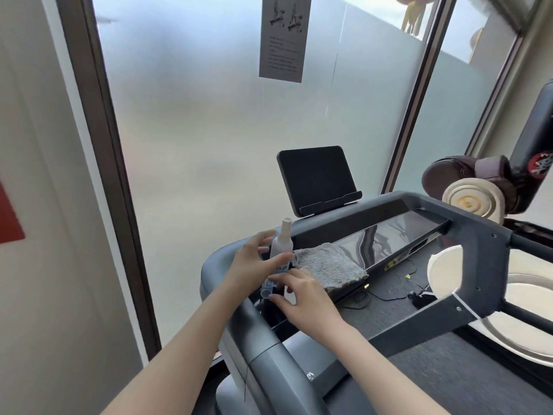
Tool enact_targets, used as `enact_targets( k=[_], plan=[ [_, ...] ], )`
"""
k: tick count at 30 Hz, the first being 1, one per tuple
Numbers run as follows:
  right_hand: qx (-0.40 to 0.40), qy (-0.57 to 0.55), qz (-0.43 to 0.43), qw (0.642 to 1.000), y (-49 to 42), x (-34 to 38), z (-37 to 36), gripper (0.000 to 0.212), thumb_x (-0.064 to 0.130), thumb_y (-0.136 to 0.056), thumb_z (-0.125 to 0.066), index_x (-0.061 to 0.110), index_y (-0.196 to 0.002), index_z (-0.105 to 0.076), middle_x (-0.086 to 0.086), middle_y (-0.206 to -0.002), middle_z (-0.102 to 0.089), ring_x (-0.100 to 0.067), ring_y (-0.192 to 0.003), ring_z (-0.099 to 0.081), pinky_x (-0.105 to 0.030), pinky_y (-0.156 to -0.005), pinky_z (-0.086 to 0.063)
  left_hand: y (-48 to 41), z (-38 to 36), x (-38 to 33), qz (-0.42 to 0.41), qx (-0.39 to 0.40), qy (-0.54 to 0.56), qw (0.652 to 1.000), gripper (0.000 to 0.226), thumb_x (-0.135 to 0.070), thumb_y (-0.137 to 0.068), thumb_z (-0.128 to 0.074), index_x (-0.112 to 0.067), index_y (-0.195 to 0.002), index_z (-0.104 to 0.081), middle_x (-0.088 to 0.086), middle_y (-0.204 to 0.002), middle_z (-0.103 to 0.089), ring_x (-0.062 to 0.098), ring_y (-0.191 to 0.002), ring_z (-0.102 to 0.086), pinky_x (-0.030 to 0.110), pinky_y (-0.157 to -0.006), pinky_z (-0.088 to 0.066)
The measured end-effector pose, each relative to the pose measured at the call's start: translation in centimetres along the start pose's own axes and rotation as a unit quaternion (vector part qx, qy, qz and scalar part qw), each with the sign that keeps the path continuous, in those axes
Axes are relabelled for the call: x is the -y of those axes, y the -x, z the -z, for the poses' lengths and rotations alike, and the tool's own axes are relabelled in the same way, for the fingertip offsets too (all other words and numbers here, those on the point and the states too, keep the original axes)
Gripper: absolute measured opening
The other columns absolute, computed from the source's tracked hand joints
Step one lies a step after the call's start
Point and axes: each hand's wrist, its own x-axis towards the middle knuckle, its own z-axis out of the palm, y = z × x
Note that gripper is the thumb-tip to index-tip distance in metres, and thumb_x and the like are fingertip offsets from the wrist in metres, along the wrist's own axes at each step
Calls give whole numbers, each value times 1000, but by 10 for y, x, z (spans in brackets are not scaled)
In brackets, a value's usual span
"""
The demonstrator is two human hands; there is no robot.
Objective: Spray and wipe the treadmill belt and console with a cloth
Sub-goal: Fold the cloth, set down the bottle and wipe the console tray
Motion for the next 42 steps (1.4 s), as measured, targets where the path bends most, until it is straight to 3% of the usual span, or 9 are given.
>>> enact_targets(
  k=[3,10,12,19,24,28,30,34,42],
  plan=[
    [-32,5,-14,999,-1,0,-11,28,33,-85,-64,22,-111,-66,5,-103,-61,-18,-104,-49,-32,-94,-41,-5,-4,4,-19,-3,40,999,46,-44,-61,-74,-36,-105,-64,-8,-102,-72,7,-101,-65,31,-90,-52],
    [-60,-9,-42,997,-5,5,-19,17,24,-78,-71,19,-87,-58,5,-91,-61,-18,-95,-50,-34,-83,-42,-11,-7,14,-43,-7,80,996,48,-45,-59,-72,-26,-103,-69,-2,-89,-74,11,-84,-70,39,-82,-57],
    [-61,-26,-41,997,-3,5,-14,15,21,-76,-72,20,-83,-58,16,-81,-57,-11,-87,-50,-31,-78,-43,-12,-7,16,-46,-3,92,995,49,-46,-59,-72,-26,-104,-69,0,-90,-74,14,-86,-71,43,-81,-57],
    [-263,-130,-58,954,-26,16,74,8,19,-84,-71,23,-86,-64,14,-73,-65,-3,-69,-56,-12,-58,-40,-14,-8,19,-52,7,131,990,45,-43,-56,-74,-29,-98,-70,7,-94,-74,22,-89,-71,47,-86,-56],
    [-195,-114,-2,974,-63,32,97,8,22,-85,-69,21,-92,-65,8,-87,-69,-6,-76,-59,-19,-61,-44,-15,-10,19,-58,13,142,988,42,-45,-57,-73,-35,-97,-68,7,-94,-74,22,-89,-71,42,-85,-57],
    [-140,-79,-8,987,-72,29,92,9,20,-84,-71,22,-93,-68,11,-84,-63,2,-65,-53,-15,-63,-42,-15,-10,20,-64,17,137,988,36,-38,-62,-76,-38,-96,-67,4,-91,-74,14,-82,-70,34,-80,-57],
    [-137,-75,-10,988,-72,25,89,10,19,-84,-71,21,-93,-68,11,-84,-63,6,-60,-50,-12,-61,-38,-15,-10,18,-69,19,132,989,32,-30,-68,-78,-40,-95,-65,3,-91,-74,10,-80,-69,32,-79,-56],
    [-116,-68,-12,991,-74,23,83,10,18,-83,-72,17,-93,-70,9,-80,-60,10,-58,-50,-15,-61,-36,-16,-10,22,-66,19,129,989,36,-39,-63,-74,-40,-99,-67,0,-93,-74,12,-84,-69,36,-84,-56],
    [-150,-76,27,985,-69,14,66,5,14,-84,-71,14,-89,-71,8,-89,-64,6,-71,-54,-12,-60,-41,-18,-11,27,-61,22,131,989,45,-48,-60,-71,-35,-103,-68,-3,-95,-74,13,-90,-70,42,-87,-56]
  ],
)
